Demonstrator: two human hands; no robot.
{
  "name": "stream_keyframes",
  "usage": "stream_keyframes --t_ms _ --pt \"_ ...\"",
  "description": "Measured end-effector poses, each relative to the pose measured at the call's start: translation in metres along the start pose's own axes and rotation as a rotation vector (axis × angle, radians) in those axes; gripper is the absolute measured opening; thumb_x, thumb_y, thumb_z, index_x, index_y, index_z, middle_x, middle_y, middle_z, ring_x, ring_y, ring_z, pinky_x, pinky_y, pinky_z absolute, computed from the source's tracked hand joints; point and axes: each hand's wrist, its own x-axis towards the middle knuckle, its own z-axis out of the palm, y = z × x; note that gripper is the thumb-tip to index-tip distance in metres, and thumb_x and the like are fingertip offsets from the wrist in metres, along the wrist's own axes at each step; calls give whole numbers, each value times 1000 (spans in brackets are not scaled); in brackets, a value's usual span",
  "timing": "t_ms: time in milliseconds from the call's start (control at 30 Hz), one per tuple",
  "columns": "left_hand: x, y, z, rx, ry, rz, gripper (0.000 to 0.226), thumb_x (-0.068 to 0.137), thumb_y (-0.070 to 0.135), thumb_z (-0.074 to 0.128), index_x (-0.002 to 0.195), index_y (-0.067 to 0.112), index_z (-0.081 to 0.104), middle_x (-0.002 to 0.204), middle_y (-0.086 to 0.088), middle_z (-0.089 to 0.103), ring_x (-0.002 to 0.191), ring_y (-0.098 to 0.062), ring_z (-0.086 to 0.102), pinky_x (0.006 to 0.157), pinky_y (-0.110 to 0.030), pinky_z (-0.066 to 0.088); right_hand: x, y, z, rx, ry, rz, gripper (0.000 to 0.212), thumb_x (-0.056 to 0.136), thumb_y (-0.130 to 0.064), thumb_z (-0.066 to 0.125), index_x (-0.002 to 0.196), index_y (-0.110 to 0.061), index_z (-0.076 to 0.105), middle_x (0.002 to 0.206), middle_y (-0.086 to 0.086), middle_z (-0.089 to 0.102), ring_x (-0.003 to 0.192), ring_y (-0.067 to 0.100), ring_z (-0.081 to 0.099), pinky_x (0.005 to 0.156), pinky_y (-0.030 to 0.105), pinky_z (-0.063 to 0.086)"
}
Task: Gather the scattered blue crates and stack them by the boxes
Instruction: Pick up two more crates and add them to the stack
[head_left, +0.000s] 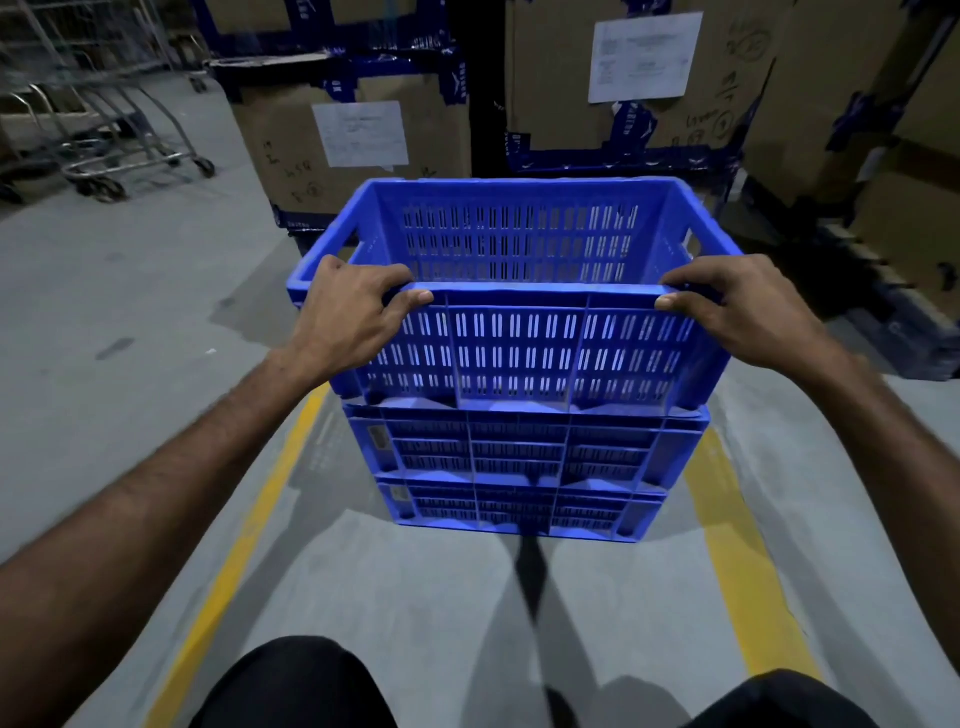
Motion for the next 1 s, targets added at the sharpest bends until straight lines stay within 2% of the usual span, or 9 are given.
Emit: stream_keyframes --t_ms 133,300,433,500,567,700,867,1000 --pt "0 -2 2 1 -4 1 52 104 64 38 84 21 61 64 4 60 56 -18 54 82 -42 43 0 2 2 3 11 -10 36 95 -36 66 125 -16 69 116 3 72 99 17 65 80 47 58" --pt "-1 2 4 23 6 -13 46 105 61 39 82 25 56 62 6 58 56 -16 53 90 -46 43 3 9 4 25 15 -20 36 95 -35 68 124 -15 69 116 4 72 96 13 62 74 34 50" --pt "-1 2 5 37 26 10 40 106 58 41 82 28 52 61 4 55 54 -17 48 87 -46 43 4 11 3 29 38 -38 33 94 -33 71 120 -13 73 111 3 74 93 15 63 74 35 48" --pt "-1 1 6 42 20 10 42 106 58 40 83 27 55 62 4 57 55 -18 49 87 -45 40 5 12 3 42 35 -35 33 93 -32 72 120 -13 73 106 -1 71 92 14 62 71 30 45" --pt "-1 -1 5 19 13 26 45 107 59 39 83 25 56 62 3 58 55 -19 52 82 -42 41 6 12 3 58 29 -32 34 93 -32 72 121 -14 72 103 -6 67 93 13 62 69 25 44" --pt "0 -2 1 -7 11 62 49 106 60 39 82 22 58 61 2 58 53 -20 53 70 -36 35 6 14 2 93 25 -25 32 92 -31 74 120 -16 74 102 -6 69 92 12 64 72 27 47" --pt "-1 -1 0 -25 -1 61 54 104 64 36 88 20 64 67 0 63 56 -21 58 68 -35 40 7 15 1 117 9 -11 33 91 -32 75 119 -17 74 103 -8 68 89 4 62 71 20 44" --pt "1 0 -4 -51 -33 54 58 104 65 36 94 18 68 70 -2 67 59 -21 62 66 -36 47 5 15 -1 95 14 -17 34 90 -32 75 120 -16 74 103 -8 67 92 10 62 71 20 44"
